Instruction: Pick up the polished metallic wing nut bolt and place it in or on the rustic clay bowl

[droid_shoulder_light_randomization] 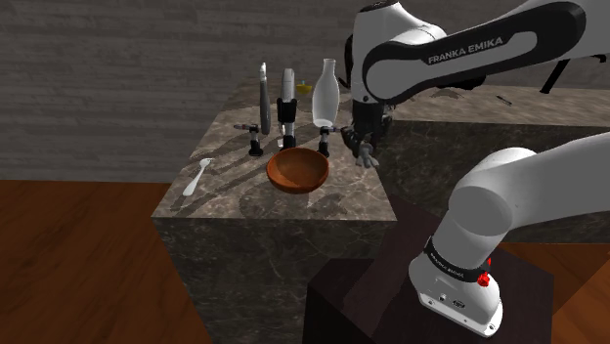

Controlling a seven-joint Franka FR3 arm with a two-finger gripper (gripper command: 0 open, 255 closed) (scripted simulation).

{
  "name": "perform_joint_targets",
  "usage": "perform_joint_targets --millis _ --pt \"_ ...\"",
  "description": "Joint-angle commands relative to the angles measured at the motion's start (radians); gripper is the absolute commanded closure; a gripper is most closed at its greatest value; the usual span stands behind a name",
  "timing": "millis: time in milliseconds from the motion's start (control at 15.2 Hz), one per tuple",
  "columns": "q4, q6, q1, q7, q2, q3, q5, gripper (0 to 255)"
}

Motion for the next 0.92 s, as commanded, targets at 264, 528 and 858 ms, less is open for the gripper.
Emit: perform_joint_targets --millis 264,528,858 --pt "0.069 -0.088 -0.001 -0.013 -0.02 -0.007 0.0 255" --pt "0.118 -0.145 -0.002 -0.022 -0.028 -0.011 -0.002 255" --pt "0.179 -0.208 -0.004 -0.032 -0.031 -0.016 -0.004 255"
